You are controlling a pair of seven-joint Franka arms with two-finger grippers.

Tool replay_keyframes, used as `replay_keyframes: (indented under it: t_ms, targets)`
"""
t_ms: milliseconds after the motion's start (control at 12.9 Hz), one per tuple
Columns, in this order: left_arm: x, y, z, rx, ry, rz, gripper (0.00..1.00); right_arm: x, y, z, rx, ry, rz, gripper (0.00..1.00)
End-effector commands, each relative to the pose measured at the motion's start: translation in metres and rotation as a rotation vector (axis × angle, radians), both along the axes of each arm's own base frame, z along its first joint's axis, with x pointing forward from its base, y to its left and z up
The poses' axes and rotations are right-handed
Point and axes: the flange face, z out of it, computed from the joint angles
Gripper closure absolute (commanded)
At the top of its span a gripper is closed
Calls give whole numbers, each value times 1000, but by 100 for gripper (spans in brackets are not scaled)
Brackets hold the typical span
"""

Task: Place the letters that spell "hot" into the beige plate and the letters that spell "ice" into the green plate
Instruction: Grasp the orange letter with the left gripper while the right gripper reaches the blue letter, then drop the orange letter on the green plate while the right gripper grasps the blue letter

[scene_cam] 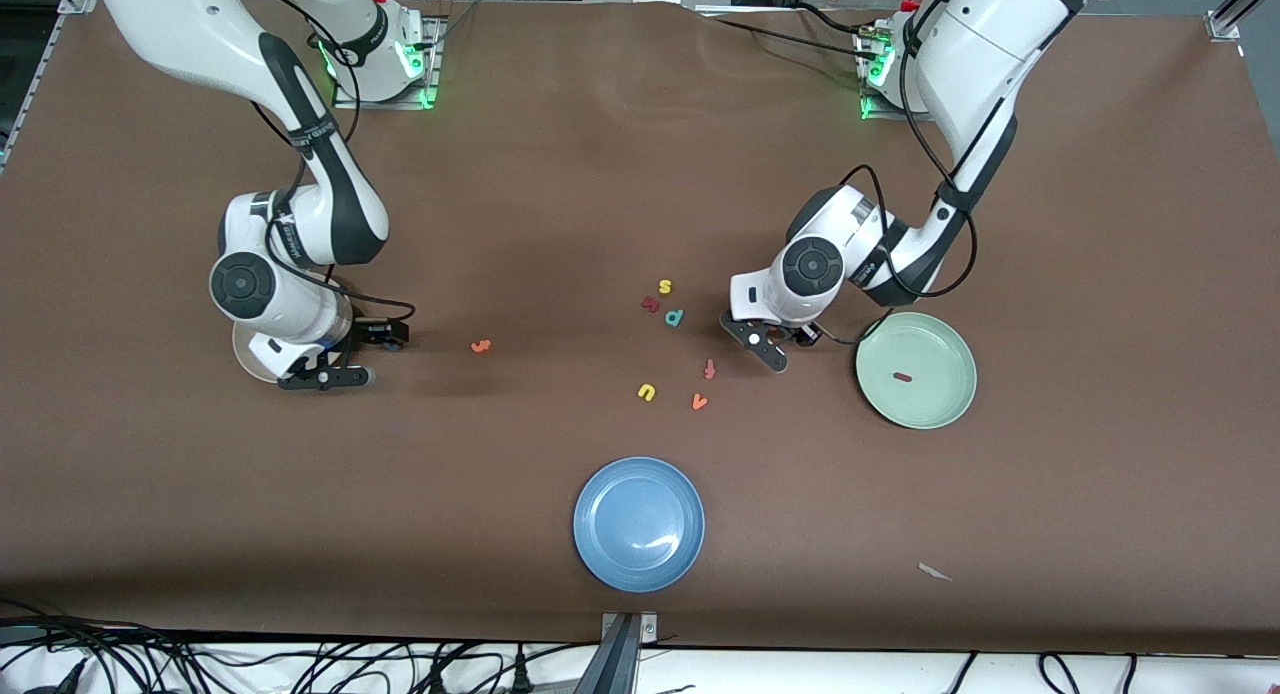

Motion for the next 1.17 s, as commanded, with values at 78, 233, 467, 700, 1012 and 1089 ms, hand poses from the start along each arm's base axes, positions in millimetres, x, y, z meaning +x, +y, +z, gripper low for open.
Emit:
replay_keyframes:
  t_ms: [78, 233, 467, 700, 1012, 1089]
  targets:
    - [-4, -3, 4, 21, -29, -6, 100, -3, 12, -8, 22, -30, -11, 6]
    - [1, -1, 20, 28, -39, -3, 100, -7, 11, -18, 22, -29, -9, 12]
    - [21, 21, 64, 78, -29, 5, 100, -17, 9, -24, 17, -5, -11, 25]
    - [52, 97, 68, 66, 3, -35, 98, -21, 8, -30, 19, -18, -10, 29]
    - [70, 183, 40, 32, 52, -41, 93, -22, 8, -36, 20, -21, -10, 35]
    - [66, 186, 27, 22, 55, -38, 92, -22, 8, -36, 20, -21, -10, 38]
